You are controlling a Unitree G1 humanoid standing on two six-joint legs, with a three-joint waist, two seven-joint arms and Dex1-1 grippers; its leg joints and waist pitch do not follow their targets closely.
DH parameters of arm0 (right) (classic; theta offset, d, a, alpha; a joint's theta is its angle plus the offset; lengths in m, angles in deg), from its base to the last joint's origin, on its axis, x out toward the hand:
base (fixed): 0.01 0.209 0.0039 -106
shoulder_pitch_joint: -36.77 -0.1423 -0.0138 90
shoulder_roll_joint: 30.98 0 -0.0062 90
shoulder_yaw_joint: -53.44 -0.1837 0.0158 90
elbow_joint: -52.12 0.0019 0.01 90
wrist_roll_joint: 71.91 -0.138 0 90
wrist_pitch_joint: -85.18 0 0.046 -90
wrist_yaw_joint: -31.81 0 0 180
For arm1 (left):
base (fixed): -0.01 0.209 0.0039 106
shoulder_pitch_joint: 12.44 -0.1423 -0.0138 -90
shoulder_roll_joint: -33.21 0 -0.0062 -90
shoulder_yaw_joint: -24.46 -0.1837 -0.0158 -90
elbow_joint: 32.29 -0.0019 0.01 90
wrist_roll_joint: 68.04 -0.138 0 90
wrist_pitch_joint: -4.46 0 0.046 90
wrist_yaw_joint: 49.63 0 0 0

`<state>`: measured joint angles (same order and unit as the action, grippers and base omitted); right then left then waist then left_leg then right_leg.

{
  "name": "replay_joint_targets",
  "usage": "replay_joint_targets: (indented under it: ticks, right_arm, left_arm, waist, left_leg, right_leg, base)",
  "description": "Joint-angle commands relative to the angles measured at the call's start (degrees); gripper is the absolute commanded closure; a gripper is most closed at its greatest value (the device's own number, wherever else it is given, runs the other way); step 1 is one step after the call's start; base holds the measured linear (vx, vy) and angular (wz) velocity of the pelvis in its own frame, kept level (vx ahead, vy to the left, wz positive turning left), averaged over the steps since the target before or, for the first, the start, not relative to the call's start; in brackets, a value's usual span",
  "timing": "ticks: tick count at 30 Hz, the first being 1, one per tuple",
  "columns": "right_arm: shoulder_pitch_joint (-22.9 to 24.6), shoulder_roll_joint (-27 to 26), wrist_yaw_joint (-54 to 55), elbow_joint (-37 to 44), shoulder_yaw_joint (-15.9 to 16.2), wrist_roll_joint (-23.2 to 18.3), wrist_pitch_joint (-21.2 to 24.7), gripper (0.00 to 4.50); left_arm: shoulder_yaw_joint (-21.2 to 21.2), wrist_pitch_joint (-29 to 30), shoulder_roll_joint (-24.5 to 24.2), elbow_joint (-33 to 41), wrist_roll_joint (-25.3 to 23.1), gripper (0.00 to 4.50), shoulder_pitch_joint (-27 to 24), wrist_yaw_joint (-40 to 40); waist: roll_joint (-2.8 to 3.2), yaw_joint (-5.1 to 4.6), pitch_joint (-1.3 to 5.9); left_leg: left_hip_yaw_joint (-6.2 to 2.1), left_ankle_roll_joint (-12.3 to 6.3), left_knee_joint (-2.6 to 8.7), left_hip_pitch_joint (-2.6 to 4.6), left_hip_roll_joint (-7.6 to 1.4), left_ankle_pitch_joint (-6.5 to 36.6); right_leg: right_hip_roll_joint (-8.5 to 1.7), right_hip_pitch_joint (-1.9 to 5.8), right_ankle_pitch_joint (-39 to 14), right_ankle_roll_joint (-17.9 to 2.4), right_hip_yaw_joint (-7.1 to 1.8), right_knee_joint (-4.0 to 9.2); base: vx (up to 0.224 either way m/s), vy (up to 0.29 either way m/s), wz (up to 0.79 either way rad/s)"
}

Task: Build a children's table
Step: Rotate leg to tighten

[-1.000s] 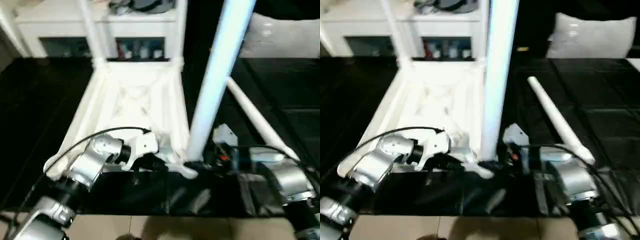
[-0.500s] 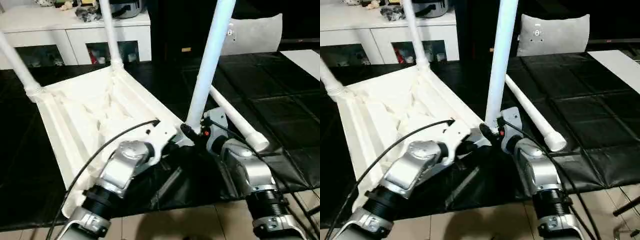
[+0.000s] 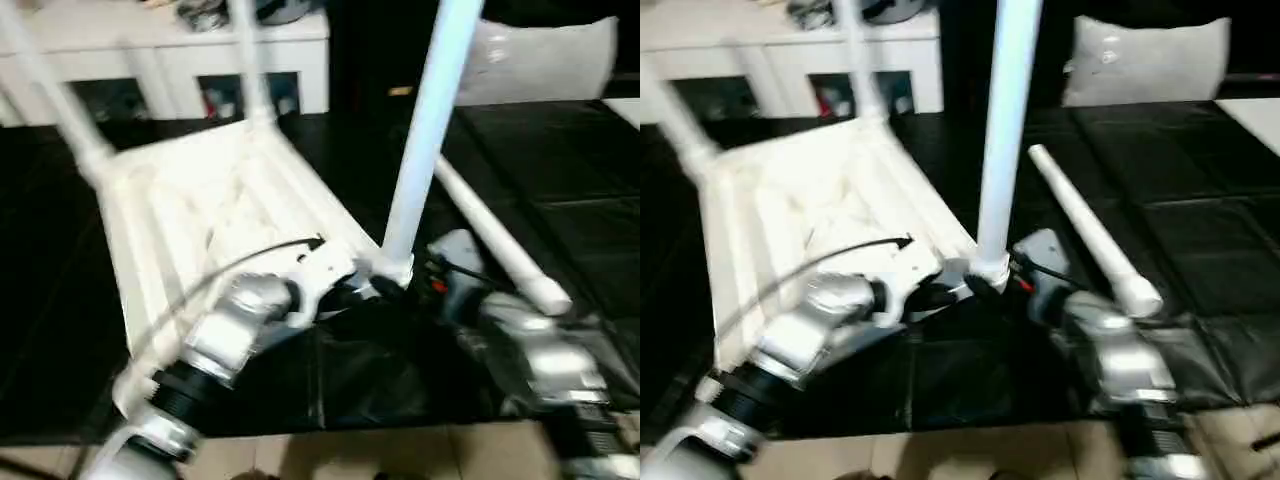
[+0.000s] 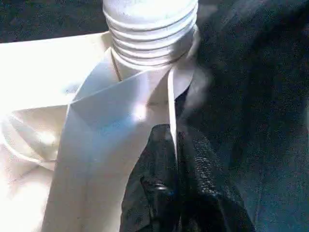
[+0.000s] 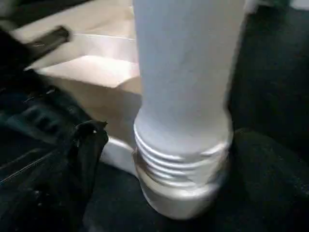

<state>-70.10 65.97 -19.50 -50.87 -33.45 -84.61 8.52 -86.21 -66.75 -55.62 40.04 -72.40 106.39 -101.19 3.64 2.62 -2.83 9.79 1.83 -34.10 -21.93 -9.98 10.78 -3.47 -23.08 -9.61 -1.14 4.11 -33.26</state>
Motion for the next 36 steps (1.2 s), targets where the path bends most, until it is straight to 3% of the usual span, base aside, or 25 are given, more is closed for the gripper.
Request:
replay_joint_targets:
  ticks: [1, 10, 13, 14, 19, 36]
  right_arm:
    - [0.2, 3.0, -7.0, 2.4, 1.9, -1.1, -0.7, 0.04]
    - [-3.8, 8.0, -15.7, -1.5, 4.8, 1.0, -5.2, 0.04]
    - [-4.3, 8.5, -18.5, -1.9, 6.2, 0.7, -5.8, 0.04]
    - [-4.4, 8.6, -19.1, -1.9, 6.5, 0.7, -5.9, 0.04]
    - [-4.7, 8.6, -21.7, -2.3, 9.2, 1.9, -6.9, 0.04]
    - [-3.9, 7.5, -25.6, -1.9, 10.0, -1.4, -4.0, 1.66]
  left_arm:
    - [-2.5, -3.1, -2.1, -0.6, 0.0, 4.50, 0.8, -5.9]
    - [-7.0, -11.5, -8.3, -1.2, 1.4, 4.50, 1.2, -20.5]
    - [-7.9, -13.7, -8.7, -2.2, 0.9, 4.50, 1.7, -21.8]
    - [-8.1, -14.1, -8.7, -2.5, 0.8, 4.50, 1.8, -22.0]
    - [-8.6, -15.4, -8.2, -3.7, 0.5, 4.50, 2.5, -22.9]
    - [-8.3, -15.7, -7.9, -4.3, 2.0, 4.50, 2.1, -24.5]
  waist:
    - [-0.52, 0.37, 4.12]
    - [-0.70, 1.86, 3.94]
    - [-0.67, 2.43, 3.90]
    - [-0.93, 2.44, 3.92]
    - [-0.91, 2.63, 4.02]
    - [-1.16, 2.62, 4.08]
  left_leg:
    - [-1.05, -7.73, 3.21, 0.62, -3.10, 6.3]
    - [-0.78, -4.97, 3.42, 1.23, -3.49, 9.2]
    - [-0.76, -4.71, 3.43, 1.30, -3.52, 9.5]
    - [-0.73, -4.68, 3.43, 1.18, -3.52, 9.3]
    - [-0.81, -4.73, 3.37, 1.03, -3.50, 8.5]
    - [-0.78, -5.10, 3.09, 0.80, -3.40, 8.1]
  right_leg:
    - [-4.73, 3.55, -5.5, -13.7, -2.55, 3.03]
    - [-4.86, 2.96, -11.8, -13.2, -2.72, 3.25]
    - [-4.86, 2.86, -12.4, -12.8, -2.80, 3.20]
    - [-4.91, 2.99, -12.2, -12.7, -2.81, 3.14]
    - [-5.02, 3.07, -12.2, -12.6, -2.76, 3.00]
    - [-4.98, 3.01, -13.7, -12.3, -2.72, 2.93]
  base:
    - [0.000, 0.000, 0.00]
    - [0.000, 0.000, 0.00]
    - [0.000, 0.000, 0.00]
    - [0.000, 0.000, 0.00]
    - [0.000, 0.000, 0.00]
    - [0.000, 0.000, 0.00]
